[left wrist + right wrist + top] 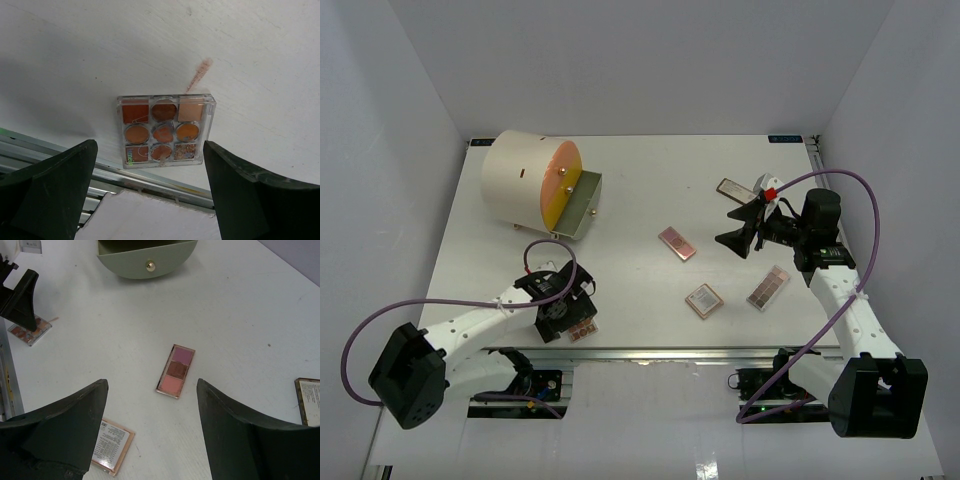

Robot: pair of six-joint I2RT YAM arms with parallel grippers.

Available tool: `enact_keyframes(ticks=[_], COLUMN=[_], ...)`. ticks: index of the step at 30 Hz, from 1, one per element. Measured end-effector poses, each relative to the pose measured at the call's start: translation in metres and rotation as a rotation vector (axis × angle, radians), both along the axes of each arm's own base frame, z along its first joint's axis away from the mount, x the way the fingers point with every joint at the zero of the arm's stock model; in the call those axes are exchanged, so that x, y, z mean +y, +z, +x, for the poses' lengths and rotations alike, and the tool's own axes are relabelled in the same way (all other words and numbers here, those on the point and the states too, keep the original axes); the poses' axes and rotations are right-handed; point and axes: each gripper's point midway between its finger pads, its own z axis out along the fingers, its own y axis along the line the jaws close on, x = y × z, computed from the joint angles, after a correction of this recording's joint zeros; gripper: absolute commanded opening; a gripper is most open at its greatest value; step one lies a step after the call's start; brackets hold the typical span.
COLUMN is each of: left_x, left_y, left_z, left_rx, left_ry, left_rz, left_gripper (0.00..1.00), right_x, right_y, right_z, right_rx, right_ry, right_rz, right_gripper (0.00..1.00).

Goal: Organize the makeup

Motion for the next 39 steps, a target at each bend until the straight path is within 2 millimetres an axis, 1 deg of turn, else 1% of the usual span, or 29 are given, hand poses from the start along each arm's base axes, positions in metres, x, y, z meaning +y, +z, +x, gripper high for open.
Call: enact_keyframes(ticks=[4,10,16,18,21,22,25,28,30,33,36,39], left_x=[-0.006,-0.009,-0.011,-0.011,-0.011,-0.012,-0.013,-0.017,-0.022,-0.032,-0.045,-0.060], left_y=[-0.005,-0.013,-0.014,-0.015,-0.015,-0.014,-0.013,-0.007,0.000,0.018,0.044,0.075], left_z=[0.002,0.003,0.005,0.004,0.004,0.004,0.004,0.005,0.009,0.017,0.028,0.044], left_rx=[0.011,0.040,0.057,0.063,0.069,0.068,0.056,0.029,-0.009,-0.094,-0.187,-0.279], left_ry=[-0.014,-0.029,-0.042,-0.048,-0.055,-0.059,-0.068,-0.104,-0.152,-0.243,-0.342,-0.470], left_rz=[-0.010,0.005,0.018,0.023,0.027,0.023,0.009,-0.021,-0.051,-0.103,-0.149,-0.148], left_gripper=[0.98,0.98,0.92,0.81,0.61,0.53,0.21,0.03,0.00,0.00,0.00,0.00], right_x=[0.000,0.000,0.000,0.000,0.000,0.000,0.000,0.000,0.000,0.000,0.000,0.000], right_y=[0.000,0.000,0.000,0.000,0.000,0.000,0.000,0.000,0.001,0.001,0.001,0.000], right_z=[0.000,0.000,0.000,0.000,0.000,0.000,0.000,0.000,0.000,0.000,0.000,0.000], right_rx=[0.000,0.000,-0.001,-0.001,-0.001,-0.001,-0.001,-0.001,-0.003,-0.002,-0.003,-0.003], right_ry=[0.000,0.000,-0.001,-0.001,-0.001,0.000,0.000,0.000,0.000,0.000,0.000,0.000], right_rz=[0.000,0.000,0.000,0.000,0.000,0.000,0.000,0.000,0.000,0.000,0.000,0.000], right_gripper=[0.78,0.78,0.78,0.78,0.78,0.78,0.78,0.78,0.78,0.78,0.78,0.78])
